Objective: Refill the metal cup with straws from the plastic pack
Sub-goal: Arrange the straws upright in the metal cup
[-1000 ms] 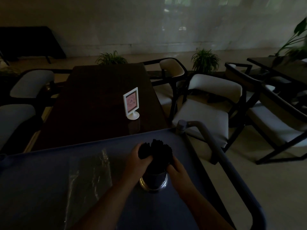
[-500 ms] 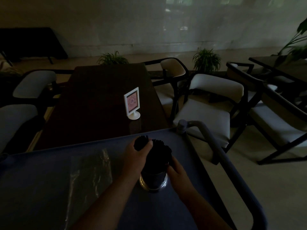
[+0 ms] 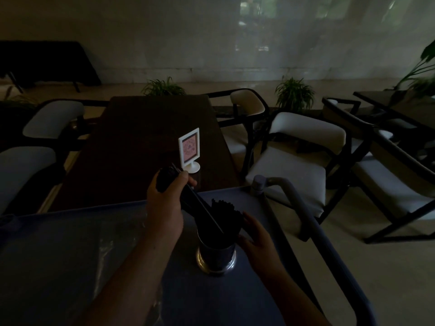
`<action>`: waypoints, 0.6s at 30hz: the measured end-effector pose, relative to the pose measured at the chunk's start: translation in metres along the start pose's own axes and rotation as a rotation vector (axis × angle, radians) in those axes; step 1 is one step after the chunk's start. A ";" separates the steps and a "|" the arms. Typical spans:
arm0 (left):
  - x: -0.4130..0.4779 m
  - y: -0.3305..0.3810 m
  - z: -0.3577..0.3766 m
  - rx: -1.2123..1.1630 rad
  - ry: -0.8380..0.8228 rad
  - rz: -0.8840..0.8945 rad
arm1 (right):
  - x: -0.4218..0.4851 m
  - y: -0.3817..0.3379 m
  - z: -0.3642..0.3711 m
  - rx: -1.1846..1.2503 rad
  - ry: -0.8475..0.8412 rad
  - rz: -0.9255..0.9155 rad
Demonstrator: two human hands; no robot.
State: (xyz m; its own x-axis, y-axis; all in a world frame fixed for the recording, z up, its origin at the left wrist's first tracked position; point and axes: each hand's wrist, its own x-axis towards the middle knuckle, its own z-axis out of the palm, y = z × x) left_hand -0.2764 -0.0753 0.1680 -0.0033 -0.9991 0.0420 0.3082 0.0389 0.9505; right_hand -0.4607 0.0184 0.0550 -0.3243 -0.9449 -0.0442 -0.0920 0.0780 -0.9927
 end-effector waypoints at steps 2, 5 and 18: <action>0.001 0.002 0.000 -0.020 0.016 0.006 | -0.001 -0.005 -0.004 -0.022 0.012 0.022; 0.002 0.007 0.000 -0.058 0.023 0.005 | -0.005 -0.017 -0.010 -0.041 0.030 0.021; 0.007 0.075 0.000 -0.516 0.028 0.090 | -0.048 -0.112 0.020 0.251 0.251 -0.199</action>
State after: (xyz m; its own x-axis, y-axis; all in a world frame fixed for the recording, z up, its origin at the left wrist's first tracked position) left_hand -0.2531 -0.0791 0.2392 0.0684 -0.9924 0.1018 0.7343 0.1192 0.6683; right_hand -0.4160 0.0487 0.1661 -0.5461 -0.8242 0.1497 0.0459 -0.2079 -0.9771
